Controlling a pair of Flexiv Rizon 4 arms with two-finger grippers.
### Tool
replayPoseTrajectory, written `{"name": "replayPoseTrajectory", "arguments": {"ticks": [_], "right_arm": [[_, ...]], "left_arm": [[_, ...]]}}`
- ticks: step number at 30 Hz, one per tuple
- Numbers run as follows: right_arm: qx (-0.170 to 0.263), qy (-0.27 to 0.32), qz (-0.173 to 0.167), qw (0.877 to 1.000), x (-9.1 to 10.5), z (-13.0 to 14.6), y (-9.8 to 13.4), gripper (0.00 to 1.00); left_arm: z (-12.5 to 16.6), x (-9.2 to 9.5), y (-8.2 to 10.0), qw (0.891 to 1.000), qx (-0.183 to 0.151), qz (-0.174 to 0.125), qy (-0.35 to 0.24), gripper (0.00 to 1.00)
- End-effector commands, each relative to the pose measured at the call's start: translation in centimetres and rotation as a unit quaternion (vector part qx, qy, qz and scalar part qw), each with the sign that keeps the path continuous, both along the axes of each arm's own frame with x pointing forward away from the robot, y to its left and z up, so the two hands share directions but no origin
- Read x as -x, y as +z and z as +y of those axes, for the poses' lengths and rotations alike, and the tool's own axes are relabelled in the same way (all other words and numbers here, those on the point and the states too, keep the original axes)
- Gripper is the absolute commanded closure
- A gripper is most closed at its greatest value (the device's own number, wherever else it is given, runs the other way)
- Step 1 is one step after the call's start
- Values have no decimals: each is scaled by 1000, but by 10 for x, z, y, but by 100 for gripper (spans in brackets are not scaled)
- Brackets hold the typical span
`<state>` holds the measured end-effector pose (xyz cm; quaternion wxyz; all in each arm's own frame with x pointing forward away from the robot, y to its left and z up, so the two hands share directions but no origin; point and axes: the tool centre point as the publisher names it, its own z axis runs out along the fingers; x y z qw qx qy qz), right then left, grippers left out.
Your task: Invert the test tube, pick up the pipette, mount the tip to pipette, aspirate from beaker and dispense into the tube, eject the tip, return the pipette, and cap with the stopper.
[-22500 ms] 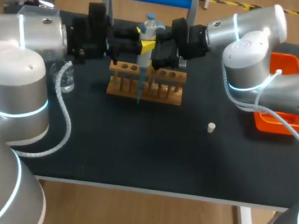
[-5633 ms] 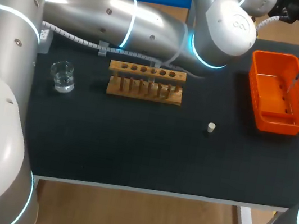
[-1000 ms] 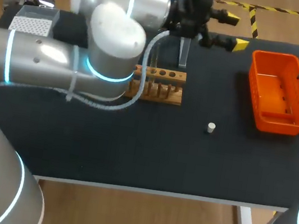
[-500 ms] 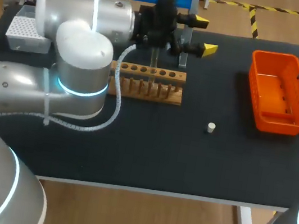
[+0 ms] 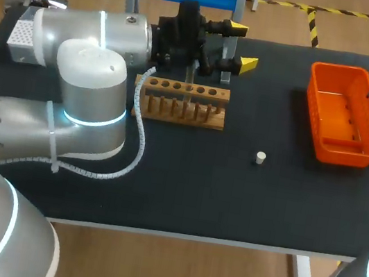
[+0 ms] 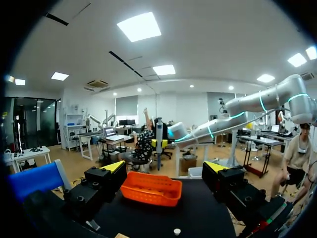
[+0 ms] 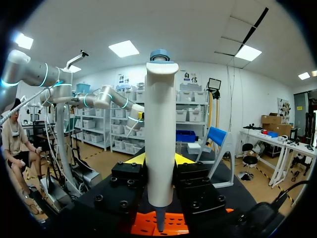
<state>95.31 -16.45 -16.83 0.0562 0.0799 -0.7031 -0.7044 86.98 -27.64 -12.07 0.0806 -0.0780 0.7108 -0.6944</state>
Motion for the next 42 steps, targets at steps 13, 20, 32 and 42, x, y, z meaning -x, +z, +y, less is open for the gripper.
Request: {"name": "replayPoseTrajectory", "arguments": {"ticks": [13, 20, 32, 42], "right_arm": [[1, 3, 0, 1000, -2, -2, 1, 100], [1, 3, 0, 1000, -2, -2, 1, 100], [14, 14, -18, 1000, 34, 69, 12, 100], [1, 29, -3, 1000, 57, 135, 8, 100]], "left_arm": [[-1, 6, -1, 999, 49, -12, 15, 0], [-1, 6, -1, 999, 49, -12, 15, 0], [-1, 6, -1, 999, 49, -12, 15, 0], [-1, 6, -1, 999, 49, -12, 15, 0]]}}
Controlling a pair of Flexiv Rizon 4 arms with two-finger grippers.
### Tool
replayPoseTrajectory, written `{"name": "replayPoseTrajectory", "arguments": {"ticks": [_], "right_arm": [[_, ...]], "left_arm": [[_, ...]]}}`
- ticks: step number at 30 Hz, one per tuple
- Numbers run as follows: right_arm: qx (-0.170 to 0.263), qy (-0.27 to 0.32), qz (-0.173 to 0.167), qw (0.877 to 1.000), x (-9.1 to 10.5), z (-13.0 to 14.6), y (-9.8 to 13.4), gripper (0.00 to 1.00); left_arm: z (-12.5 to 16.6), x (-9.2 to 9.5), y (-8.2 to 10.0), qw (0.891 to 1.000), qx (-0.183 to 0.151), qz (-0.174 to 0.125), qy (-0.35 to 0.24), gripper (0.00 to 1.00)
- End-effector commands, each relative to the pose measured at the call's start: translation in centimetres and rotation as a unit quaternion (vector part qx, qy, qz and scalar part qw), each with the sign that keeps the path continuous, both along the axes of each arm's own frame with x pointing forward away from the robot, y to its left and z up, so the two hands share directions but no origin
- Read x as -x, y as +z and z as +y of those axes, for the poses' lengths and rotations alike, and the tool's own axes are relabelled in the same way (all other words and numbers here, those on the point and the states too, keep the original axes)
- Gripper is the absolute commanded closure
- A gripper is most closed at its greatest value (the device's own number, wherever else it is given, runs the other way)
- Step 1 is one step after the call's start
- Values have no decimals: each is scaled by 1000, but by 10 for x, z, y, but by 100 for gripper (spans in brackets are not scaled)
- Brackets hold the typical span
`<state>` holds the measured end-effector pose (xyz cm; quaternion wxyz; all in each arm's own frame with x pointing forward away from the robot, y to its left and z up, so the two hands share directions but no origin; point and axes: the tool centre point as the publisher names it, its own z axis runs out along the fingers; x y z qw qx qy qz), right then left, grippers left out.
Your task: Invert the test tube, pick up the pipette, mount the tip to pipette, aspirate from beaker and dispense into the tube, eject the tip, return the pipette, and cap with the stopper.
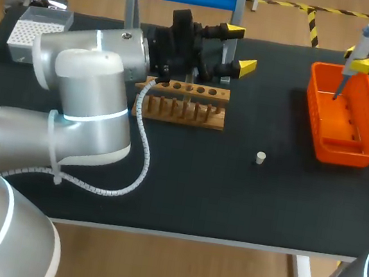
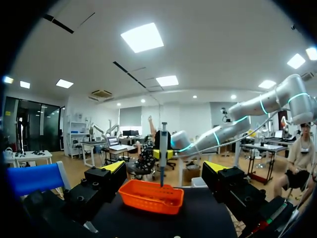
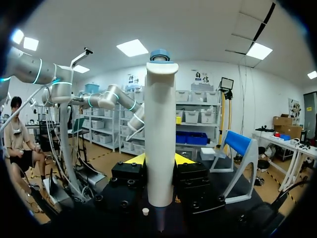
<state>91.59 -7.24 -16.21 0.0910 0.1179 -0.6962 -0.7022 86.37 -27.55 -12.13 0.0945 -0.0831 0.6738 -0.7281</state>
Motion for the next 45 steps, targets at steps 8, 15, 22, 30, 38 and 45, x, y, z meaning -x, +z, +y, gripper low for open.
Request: {"name": "replayPoseTrajectory", "arguments": {"ticks": [8, 15, 22, 30, 38, 45], "right_arm": [[-8, -17, 4, 1000, 35, 90, -2, 100], [-13, -40, 3, 999, 41, 112, -1, 100], [-13, -49, -2, 999, 48, 128, -2, 100], [-14, -51, 3, 999, 55, 150, -1, 100], [-17, -40, 11, 999, 57, 173, -5, 100], [-12, -34, 18, 999, 55, 189, -8, 100]], "left_arm": [[2, 4, 0, 1000, -16, 6, 4, 0], [7, 12, -2, 999, -41, 12, 9, 0], [7, 13, -2, 999, -51, 16, 2, 0], [7, 13, -2, 999, -51, 17, 0, 0], [7, 13, -2, 999, -51, 17, 0, 0], [7, 13, -2, 999, -51, 17, 0, 0]]}}
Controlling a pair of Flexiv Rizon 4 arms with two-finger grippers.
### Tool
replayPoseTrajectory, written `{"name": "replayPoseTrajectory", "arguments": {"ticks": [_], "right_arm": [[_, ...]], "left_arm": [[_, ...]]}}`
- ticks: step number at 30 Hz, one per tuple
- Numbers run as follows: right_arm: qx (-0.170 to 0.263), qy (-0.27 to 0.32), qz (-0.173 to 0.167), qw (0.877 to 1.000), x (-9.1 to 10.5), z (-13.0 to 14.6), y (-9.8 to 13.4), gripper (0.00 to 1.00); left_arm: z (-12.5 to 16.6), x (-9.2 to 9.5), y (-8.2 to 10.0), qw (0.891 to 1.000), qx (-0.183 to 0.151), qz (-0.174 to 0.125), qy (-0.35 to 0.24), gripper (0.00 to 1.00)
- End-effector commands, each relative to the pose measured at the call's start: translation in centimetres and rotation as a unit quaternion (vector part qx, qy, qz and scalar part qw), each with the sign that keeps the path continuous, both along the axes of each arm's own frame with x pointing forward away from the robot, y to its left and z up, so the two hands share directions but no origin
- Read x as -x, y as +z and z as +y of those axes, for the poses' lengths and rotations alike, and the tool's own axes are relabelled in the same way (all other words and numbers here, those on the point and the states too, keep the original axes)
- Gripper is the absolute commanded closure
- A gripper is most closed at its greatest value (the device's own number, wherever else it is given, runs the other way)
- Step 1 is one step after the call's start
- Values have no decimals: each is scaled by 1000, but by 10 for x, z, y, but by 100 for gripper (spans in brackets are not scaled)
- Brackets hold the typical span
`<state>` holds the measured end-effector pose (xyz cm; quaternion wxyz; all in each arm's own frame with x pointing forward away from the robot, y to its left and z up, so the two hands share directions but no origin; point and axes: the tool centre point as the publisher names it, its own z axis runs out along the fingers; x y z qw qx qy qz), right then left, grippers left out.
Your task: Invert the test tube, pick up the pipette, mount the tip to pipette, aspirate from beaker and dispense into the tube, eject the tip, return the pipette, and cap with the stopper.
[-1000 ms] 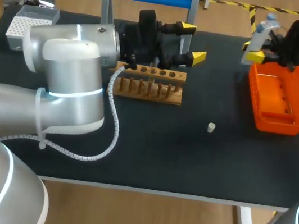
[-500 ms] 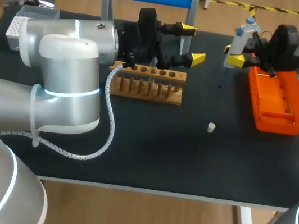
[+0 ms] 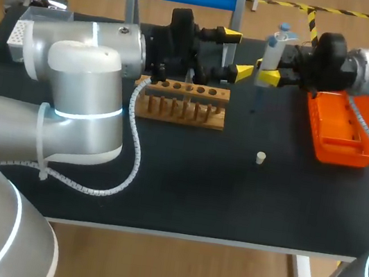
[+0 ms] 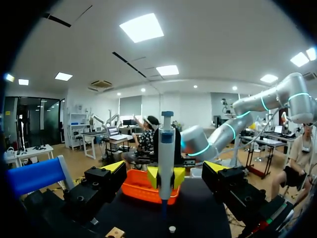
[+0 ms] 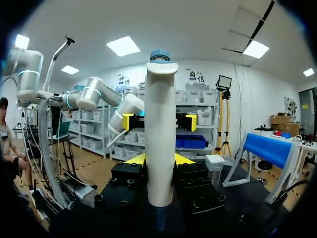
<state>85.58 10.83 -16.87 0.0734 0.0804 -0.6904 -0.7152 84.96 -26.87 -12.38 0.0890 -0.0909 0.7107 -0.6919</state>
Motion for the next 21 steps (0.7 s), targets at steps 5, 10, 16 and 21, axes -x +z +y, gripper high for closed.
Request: {"name": "replayPoseTrajectory", "arguments": {"ticks": [5, 10, 16, 21], "right_arm": [[3, 9, 4, 1000, -7, 17, -3, 100], [6, 11, 5, 1000, -9, 25, -2, 100], [10, 15, 2, 1000, -8, 36, 0, 100], [11, 20, -2, 1000, -5, 45, 2, 100]], "left_arm": [[0, -1, 1, 1000, -1, 1, -1, 0], [0, -1, 1, 1000, -1, 1, -1, 0], [0, -1, 1, 1000, -1, 1, -1, 0], [0, -1, 1, 1000, -1, 1, -1, 0]]}}
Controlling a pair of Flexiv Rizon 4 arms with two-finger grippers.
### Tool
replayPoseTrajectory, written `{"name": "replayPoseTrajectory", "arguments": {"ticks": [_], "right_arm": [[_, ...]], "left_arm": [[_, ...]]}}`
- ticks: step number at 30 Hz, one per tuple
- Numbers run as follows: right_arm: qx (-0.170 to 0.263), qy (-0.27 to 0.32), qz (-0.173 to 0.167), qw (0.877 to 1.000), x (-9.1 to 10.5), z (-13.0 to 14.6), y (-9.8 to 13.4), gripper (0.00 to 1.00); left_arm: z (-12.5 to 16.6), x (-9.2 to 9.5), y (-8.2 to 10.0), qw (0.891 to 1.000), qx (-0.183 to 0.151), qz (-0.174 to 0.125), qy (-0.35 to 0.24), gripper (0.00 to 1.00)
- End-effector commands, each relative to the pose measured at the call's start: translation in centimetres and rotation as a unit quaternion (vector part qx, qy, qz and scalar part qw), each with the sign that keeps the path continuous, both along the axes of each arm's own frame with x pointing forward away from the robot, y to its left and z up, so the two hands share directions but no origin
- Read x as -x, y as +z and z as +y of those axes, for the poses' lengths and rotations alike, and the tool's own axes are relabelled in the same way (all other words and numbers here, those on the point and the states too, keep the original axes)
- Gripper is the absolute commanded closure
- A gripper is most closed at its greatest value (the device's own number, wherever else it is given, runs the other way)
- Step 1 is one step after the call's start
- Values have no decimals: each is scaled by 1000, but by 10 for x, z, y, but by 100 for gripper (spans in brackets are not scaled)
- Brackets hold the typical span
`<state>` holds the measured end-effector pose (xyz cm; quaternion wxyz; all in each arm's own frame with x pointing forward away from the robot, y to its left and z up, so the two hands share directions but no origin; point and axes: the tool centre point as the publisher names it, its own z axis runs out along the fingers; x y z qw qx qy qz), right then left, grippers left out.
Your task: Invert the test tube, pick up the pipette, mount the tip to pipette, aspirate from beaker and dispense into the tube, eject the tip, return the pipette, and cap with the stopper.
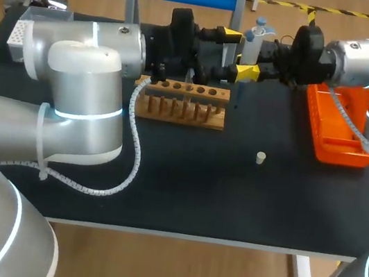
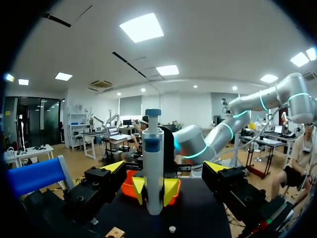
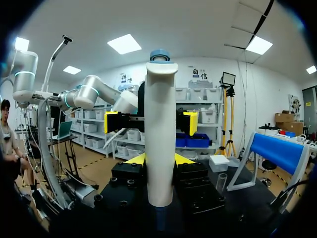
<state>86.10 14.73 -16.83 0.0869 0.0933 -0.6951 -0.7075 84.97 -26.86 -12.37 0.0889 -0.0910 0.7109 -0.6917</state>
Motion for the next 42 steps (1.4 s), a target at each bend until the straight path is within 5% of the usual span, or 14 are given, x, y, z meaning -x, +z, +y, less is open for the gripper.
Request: {"name": "replayPoseTrajectory", "arguments": {"ticks": [1, 20, 22, 23, 24, 26, 42], "right_arm": [[2, 2, -2, 1000, 0, 7, 2, 100], [-1, 3, -6, 1000, 8, 21, 1, 100], [-3, 1, -5, 1000, 8, 22, 1, 100], [-4, 1, -5, 1000, 8, 22, 1, 100], [-4, 0, -5, 1000, 9, 22, 1, 100], [-6, -1, -4, 1000, 9, 22, 1, 100], [-4, 4, -2, 1000, 11, 23, 3, 100]], "left_arm": [[0, -1, 1, 1000, -1, 1, -1, 0], [0, -1, 1, 1000, -1, 1, -1, 2], [0, -1, 1, 1000, -1, 1, -1, 24], [0, -1, 1, 1000, -1, 1, -1, 51], [0, -1, 1, 1000, -1, 1, -1, 61], [0, -1, 1, 1000, -1, 1, -1, 99], [0, -1, 1, 1000, -1, 1, -1, 100]]}}
